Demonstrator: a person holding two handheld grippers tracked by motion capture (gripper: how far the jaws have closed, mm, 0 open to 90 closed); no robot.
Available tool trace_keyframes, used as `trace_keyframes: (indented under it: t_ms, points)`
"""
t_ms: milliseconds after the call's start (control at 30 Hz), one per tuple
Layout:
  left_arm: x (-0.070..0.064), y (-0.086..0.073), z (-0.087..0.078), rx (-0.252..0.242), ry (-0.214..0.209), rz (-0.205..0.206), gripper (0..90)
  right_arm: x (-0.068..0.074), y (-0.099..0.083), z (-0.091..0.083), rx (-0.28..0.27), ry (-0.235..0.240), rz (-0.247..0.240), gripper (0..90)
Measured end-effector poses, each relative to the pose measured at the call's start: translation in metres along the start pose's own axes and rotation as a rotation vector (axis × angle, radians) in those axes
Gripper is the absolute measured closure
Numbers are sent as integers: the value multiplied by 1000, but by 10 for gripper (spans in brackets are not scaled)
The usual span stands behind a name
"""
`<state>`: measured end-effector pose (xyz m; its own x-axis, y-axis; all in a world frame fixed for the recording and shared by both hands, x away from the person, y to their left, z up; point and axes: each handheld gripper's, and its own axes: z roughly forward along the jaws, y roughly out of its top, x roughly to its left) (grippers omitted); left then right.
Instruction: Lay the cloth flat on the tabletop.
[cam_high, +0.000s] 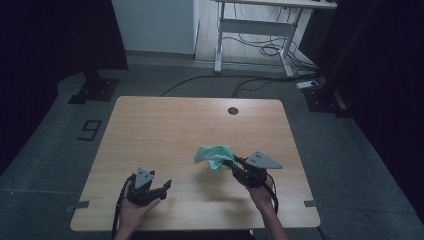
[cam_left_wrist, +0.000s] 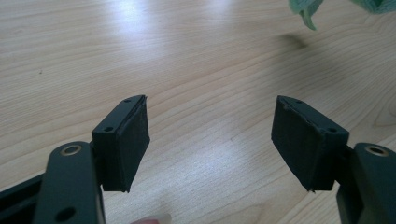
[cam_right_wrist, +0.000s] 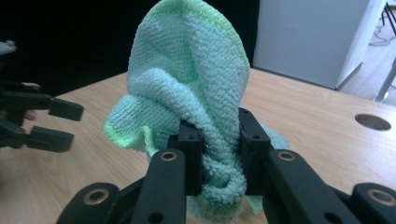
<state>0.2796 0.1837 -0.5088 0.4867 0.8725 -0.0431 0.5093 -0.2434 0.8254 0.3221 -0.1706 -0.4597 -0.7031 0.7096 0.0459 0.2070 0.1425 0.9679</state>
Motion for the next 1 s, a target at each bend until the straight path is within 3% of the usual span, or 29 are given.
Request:
trace_keyframes:
  t_ms: [633, 700, 1000]
  points:
    - [-2, 1, 0, -4, -11, 5, 292, 28, 11, -5, -25, 86, -15, 750]
    - [-3, 2, 0, -5, -11, 7, 292, 34, 12, -4, -26, 112, -18, 749]
    - [-2, 2, -3, -15, -17, 3, 305, 44, -1, 14, 39, 165, -1, 748]
